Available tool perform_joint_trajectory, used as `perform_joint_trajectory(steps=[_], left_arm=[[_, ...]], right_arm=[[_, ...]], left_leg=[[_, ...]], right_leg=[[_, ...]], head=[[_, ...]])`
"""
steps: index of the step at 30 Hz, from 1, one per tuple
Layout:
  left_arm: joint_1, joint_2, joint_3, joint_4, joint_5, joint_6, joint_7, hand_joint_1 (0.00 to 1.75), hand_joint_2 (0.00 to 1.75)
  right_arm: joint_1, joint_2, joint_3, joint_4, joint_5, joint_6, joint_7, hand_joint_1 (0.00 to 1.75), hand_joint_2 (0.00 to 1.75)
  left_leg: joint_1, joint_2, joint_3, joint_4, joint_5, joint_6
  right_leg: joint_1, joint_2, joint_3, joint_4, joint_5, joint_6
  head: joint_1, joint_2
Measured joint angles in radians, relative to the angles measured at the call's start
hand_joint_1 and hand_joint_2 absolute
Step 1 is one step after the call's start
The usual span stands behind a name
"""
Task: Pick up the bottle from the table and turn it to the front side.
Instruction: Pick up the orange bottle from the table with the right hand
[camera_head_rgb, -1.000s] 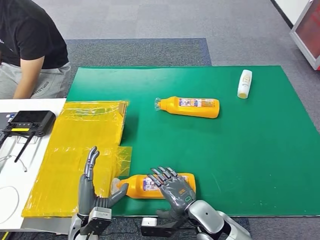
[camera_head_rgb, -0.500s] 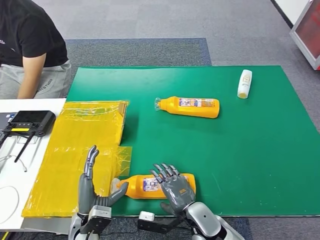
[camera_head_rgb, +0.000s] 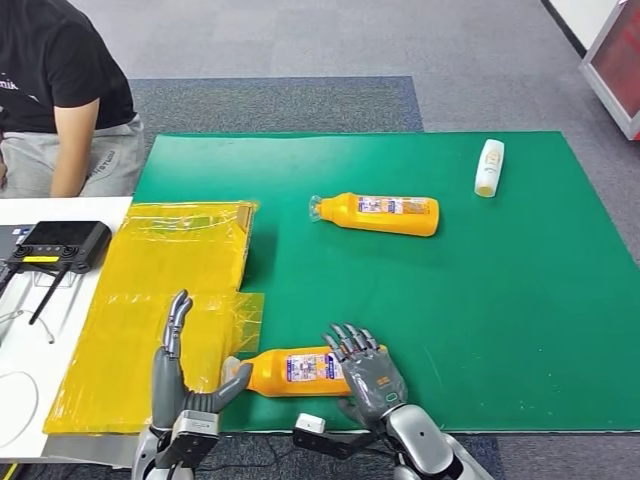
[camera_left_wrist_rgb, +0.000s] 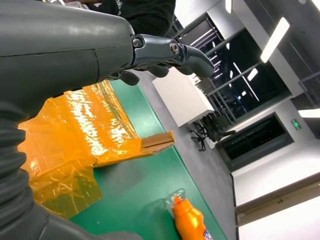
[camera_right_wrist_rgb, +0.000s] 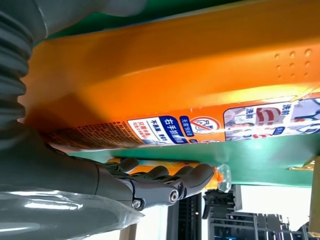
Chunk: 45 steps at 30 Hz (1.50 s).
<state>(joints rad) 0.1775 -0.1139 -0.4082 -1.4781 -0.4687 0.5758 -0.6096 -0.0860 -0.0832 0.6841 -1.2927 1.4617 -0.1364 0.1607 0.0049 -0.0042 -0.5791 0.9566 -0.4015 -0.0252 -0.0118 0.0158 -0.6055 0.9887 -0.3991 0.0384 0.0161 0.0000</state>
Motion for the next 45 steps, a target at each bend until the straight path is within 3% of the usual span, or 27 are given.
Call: perform_joint_trajectory(steps=[4, 5, 8, 10, 29, 37, 45], left_arm=[[0.001, 0.001, 0.002, -0.003, -0.002, 0.001, 0.000, 0.00, 1.75], [0.001, 0.001, 0.003, -0.003, -0.002, 0.001, -0.001, 0.00, 1.75], [0.001, 0.001, 0.004, -0.003, -0.002, 0.002, -0.001, 0.00, 1.75], [0.000, 0.001, 0.005, -0.003, -0.002, 0.004, -0.003, 0.00, 1.75], [-0.001, -0.001, 0.016, -0.004, 0.006, 0.024, -0.018, 0.00, 1.75], [-0.003, -0.002, 0.018, -0.017, 0.073, 0.050, -0.074, 0.00, 1.75], [-0.002, -0.007, 0.039, -0.088, 0.118, 0.105, -0.082, 0.00, 1.75]], right_arm=[[-0.007, 0.000, -0.003, 0.007, 0.001, 0.012, -0.003, 0.06, 1.75], [-0.010, 0.000, -0.003, 0.009, 0.003, 0.016, -0.004, 0.36, 1.75], [-0.020, 0.000, -0.001, 0.018, 0.008, 0.029, -0.010, 1.57, 1.75], [-0.026, 0.001, 0.003, 0.025, 0.009, 0.036, -0.014, 1.75, 1.75], [-0.073, 0.028, 0.025, 0.092, -0.024, 0.021, -0.003, 1.75, 1.75], [-0.029, 0.058, -0.059, 0.085, -0.419, -0.114, -0.194, 1.75, 1.75], [0.041, 0.102, -0.145, 0.022, -0.546, -0.183, -0.273, 1.75, 1.75]], left_leg=[[0.000, 0.000, 0.000, 0.000, 0.000, 0.000], [0.000, 0.000, 0.001, 0.000, 0.000, 0.000], [0.000, 0.000, 0.001, 0.000, 0.000, 0.000], [0.000, 0.000, 0.001, 0.000, 0.001, 0.000], [0.000, 0.000, 0.002, 0.000, 0.002, -0.001], [0.000, 0.000, 0.002, 0.000, 0.003, -0.001], [0.000, 0.000, -0.003, 0.000, 0.003, -0.001]], right_leg=[[0.000, 0.000, 0.001, 0.000, 0.000, 0.000], [0.000, 0.000, 0.001, 0.000, 0.000, 0.000], [0.000, 0.000, 0.001, 0.000, 0.001, 0.000], [0.000, 0.000, 0.001, 0.000, 0.002, 0.000], [0.000, 0.000, 0.001, 0.000, 0.004, -0.001], [0.000, 0.000, 0.001, 0.000, 0.004, -0.001], [0.000, 0.000, -0.003, 0.000, 0.004, -0.001]], head=[[0.000, 0.000], [0.000, 0.000], [0.000, 0.000], [0.000, 0.000], [0.000, 0.000], [0.000, 0.000], [0.000, 0.000]])
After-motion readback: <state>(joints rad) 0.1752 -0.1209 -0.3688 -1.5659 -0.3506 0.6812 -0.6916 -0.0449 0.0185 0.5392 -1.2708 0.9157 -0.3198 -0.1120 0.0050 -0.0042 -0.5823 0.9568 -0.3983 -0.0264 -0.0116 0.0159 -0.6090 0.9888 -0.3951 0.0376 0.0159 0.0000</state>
